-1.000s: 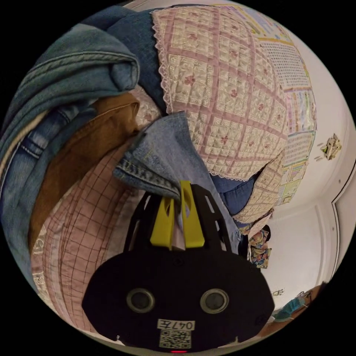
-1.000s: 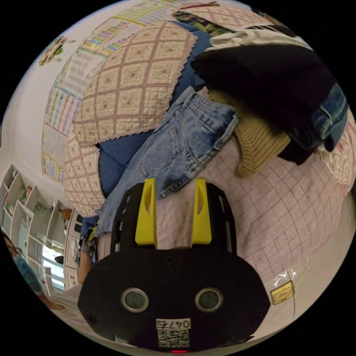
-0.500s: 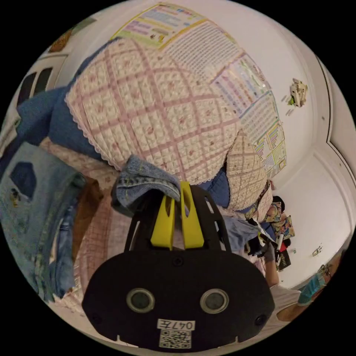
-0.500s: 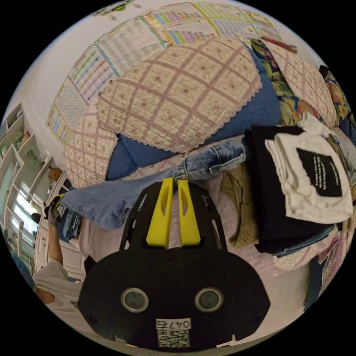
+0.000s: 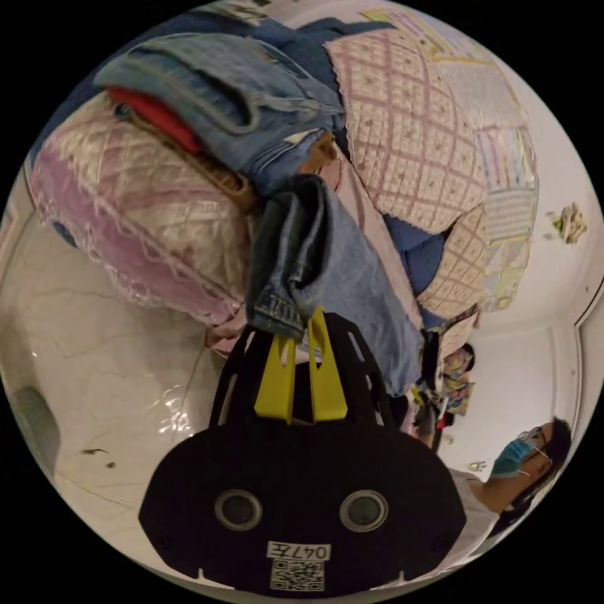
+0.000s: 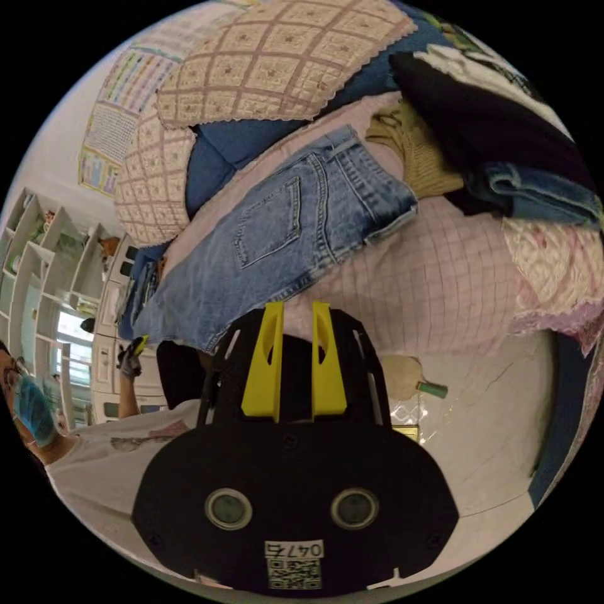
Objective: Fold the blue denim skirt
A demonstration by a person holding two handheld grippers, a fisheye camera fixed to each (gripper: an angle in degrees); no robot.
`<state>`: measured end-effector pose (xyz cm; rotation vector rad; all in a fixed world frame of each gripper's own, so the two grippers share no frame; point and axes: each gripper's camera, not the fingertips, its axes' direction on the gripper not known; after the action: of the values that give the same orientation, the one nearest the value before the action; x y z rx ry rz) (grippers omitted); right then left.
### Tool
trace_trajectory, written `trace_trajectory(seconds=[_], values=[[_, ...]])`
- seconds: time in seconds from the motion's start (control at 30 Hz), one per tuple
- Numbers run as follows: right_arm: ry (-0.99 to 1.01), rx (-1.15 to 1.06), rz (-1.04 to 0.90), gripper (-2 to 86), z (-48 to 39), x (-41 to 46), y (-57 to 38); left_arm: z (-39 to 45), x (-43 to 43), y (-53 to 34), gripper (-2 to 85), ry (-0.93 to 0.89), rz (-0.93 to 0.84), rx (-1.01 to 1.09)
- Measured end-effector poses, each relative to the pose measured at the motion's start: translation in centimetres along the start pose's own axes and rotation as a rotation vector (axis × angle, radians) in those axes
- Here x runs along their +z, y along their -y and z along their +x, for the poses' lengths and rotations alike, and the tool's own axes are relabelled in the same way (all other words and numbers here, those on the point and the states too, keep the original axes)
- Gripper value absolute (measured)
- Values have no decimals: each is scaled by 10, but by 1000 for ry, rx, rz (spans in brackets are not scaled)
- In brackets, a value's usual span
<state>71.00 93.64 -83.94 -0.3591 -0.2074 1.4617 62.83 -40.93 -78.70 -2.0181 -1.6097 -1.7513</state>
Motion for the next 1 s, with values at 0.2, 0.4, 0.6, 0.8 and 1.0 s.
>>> trace_trajectory(seconds=[0.2,0.4,0.6,0.8,1.0], values=[[-198,-405,49,32,-131,38,-101,18,-36,-92,47,134,94,118],[-381,-695,-72,55,-230,161,-197,65,-44,-200,49,200,169,378],[-560,-767,-33,51,-246,244,-255,-21,-78,-269,44,6,307,137],[-718,-880,0,12,-253,294,-311,-137,-113,-359,25,-206,555,-194],[-537,-794,-95,-6,-222,314,-334,-177,-103,-391,58,-94,481,-177]])
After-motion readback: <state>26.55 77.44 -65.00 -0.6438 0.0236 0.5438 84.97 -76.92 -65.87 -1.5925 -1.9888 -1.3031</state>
